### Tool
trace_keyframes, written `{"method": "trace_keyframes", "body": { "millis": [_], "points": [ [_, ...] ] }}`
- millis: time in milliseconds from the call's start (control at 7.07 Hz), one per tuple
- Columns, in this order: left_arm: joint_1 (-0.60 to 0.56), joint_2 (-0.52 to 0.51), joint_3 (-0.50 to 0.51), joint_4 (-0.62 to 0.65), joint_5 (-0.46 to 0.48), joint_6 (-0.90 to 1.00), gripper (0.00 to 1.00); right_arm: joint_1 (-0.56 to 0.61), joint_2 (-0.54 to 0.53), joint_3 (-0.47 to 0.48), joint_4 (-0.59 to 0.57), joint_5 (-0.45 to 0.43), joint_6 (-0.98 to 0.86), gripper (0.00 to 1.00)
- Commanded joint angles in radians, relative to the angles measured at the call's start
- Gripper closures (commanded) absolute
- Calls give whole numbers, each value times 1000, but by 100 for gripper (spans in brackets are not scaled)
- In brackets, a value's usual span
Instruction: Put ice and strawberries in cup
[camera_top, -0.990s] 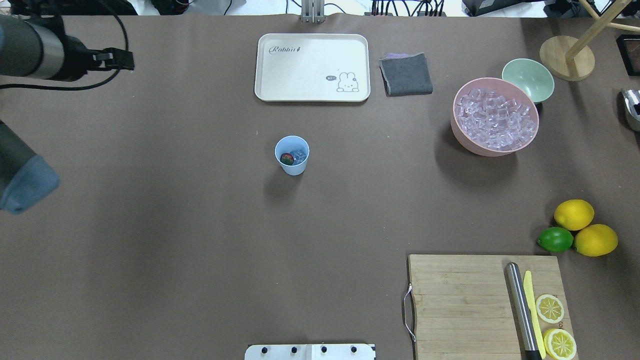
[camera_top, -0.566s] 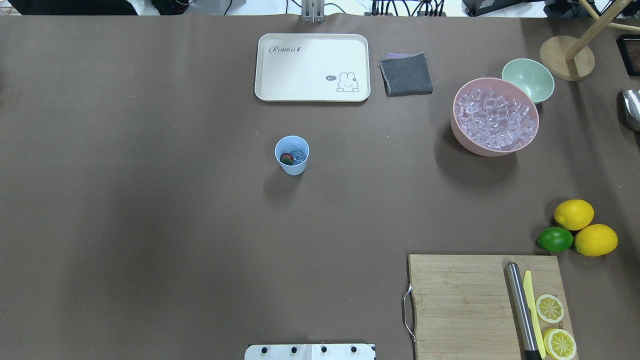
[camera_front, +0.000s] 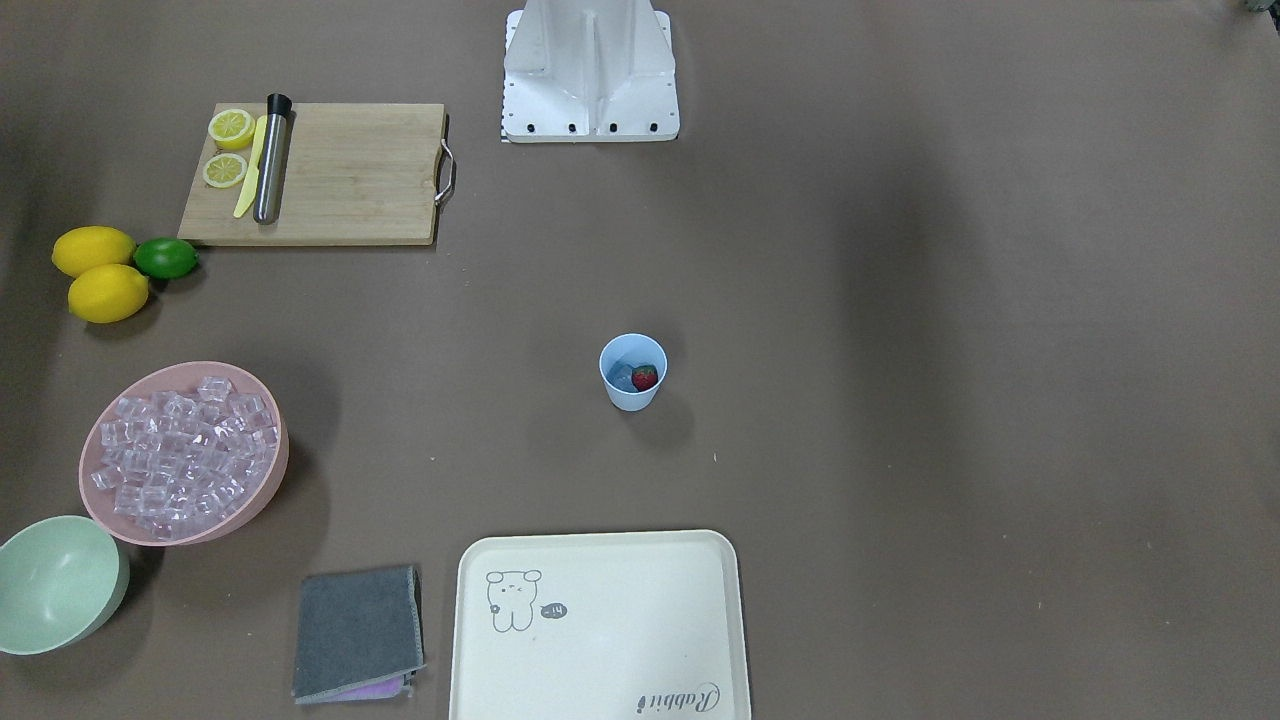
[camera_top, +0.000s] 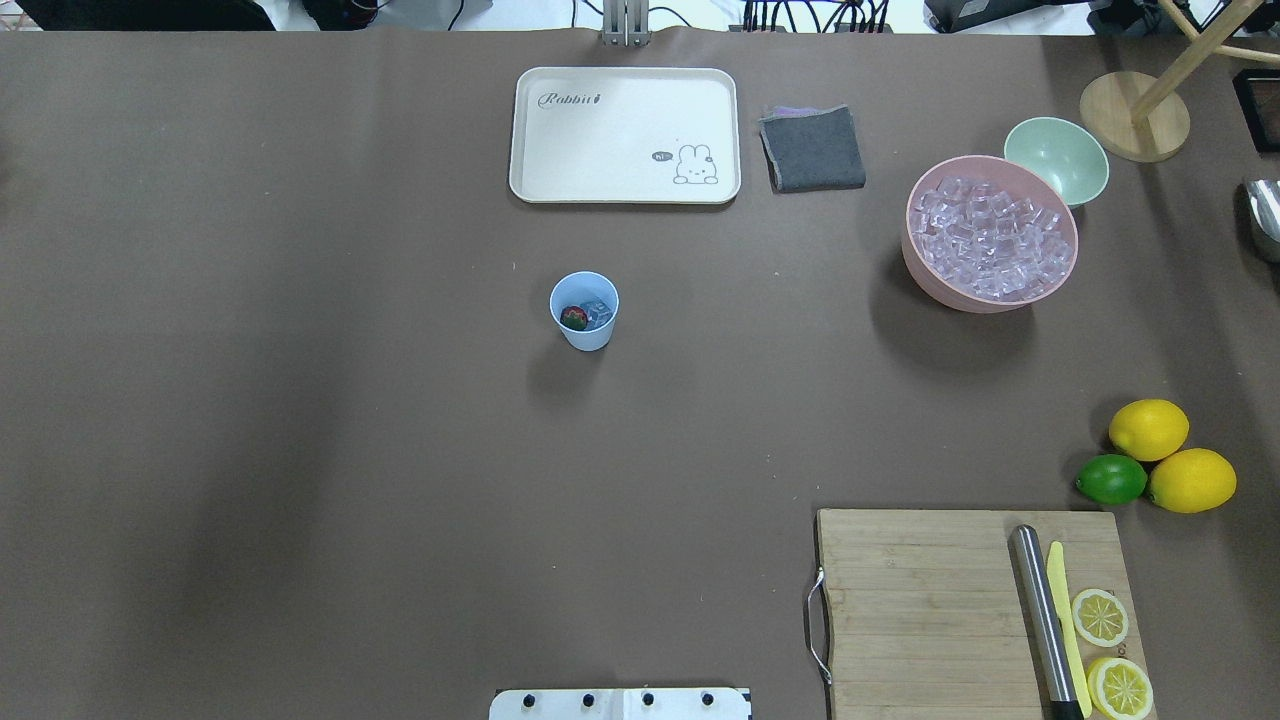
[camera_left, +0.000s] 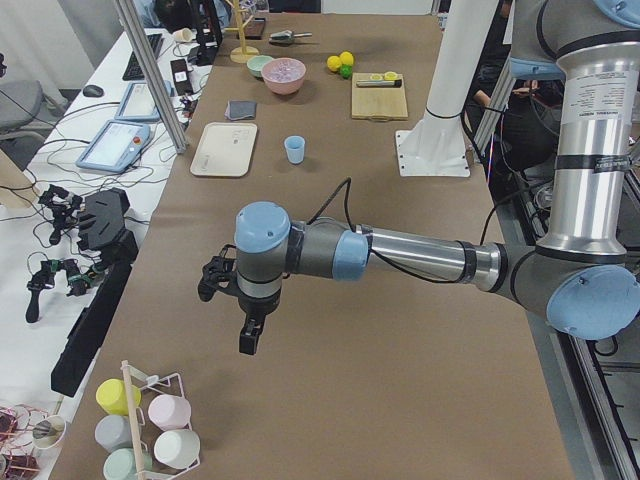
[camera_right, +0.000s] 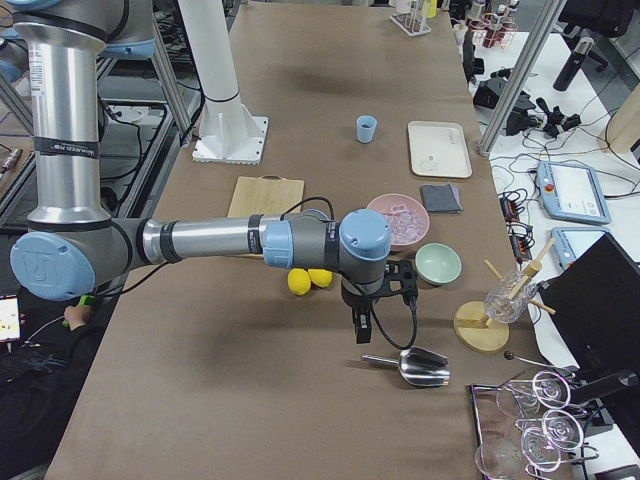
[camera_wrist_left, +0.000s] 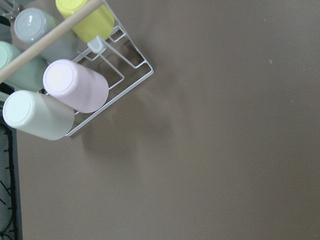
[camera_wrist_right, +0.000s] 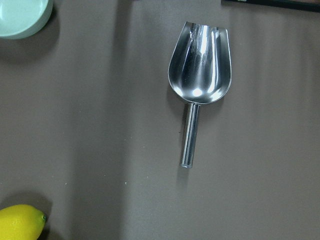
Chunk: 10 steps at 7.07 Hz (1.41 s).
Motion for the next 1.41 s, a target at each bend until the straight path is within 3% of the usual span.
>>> {"method": "trace_keyframes", "body": {
  "millis": [0,1272],
  "points": [
    [-3,13,26,-11,-2,4,2,1,-9,-9,1,4,1,1],
    [-1,12,21,-13,-3,2,2,1,-37,-6,6,6,0,1]
  ]
}}
